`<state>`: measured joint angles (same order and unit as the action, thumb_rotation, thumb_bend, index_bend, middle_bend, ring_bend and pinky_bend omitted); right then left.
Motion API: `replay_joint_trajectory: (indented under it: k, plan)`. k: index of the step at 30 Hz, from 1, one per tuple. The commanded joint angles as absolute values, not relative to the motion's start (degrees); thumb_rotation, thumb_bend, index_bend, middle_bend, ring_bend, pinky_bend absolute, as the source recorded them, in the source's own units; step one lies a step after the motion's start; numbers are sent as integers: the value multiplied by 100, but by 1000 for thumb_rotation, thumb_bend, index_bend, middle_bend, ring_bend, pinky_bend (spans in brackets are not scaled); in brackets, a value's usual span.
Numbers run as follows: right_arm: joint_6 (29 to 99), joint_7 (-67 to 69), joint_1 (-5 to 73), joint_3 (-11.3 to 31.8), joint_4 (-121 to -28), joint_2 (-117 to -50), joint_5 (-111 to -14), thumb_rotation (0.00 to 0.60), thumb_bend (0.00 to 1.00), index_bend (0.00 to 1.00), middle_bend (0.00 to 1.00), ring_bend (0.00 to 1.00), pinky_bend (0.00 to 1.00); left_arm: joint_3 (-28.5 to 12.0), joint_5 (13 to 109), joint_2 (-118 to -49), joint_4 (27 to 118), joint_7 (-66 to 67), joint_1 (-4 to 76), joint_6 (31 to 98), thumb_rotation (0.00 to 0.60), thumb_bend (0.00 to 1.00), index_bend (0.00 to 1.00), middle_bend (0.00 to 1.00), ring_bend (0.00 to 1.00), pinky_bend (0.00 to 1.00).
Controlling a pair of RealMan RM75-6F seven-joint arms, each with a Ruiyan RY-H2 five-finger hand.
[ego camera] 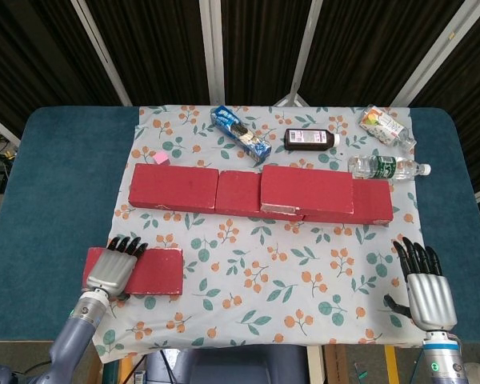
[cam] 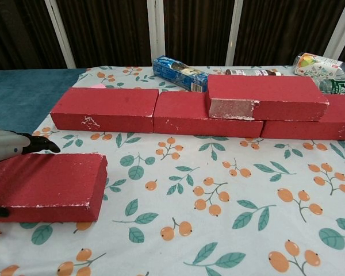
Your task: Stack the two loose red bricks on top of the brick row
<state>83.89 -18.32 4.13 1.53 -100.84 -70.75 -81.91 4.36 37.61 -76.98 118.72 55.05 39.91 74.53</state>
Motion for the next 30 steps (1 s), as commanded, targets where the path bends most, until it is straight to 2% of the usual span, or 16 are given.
replay_joint_trajectory:
  k: [1,14,17,25,30]
  plan:
    - [8382,-1831,412,165,-10078,-7078,-8175,600,202,0,0,0,0,462,3702,-7722,11852,5611,4011,7505,600,0,0,0,0,10]
    - [8355,-1874,400,196,-10082,-7096,-8111,600,203,0,0,0,0,355,3101,-7728,11961,6066,4212,7666,600,0,0,19,0,70]
    - [8333,-1907,406,201,-10079,-7109,-8090,600,203,0,0,0,0,219,2730,-7631,12112,6241,4385,7618,600,0,0,40,0,87]
    - [8239,-2020,437,198,-10090,-7115,-8035,600,202,0,0,0,0,-229,1161,-7375,12349,6763,5090,7381,600,0,0,12,0,87]
    - [8245,-2025,427,203,-10112,-7104,-8019,600,203,0,0,0,0,-292,842,-7467,12287,6818,5312,7369,600,0,0,29,0,100]
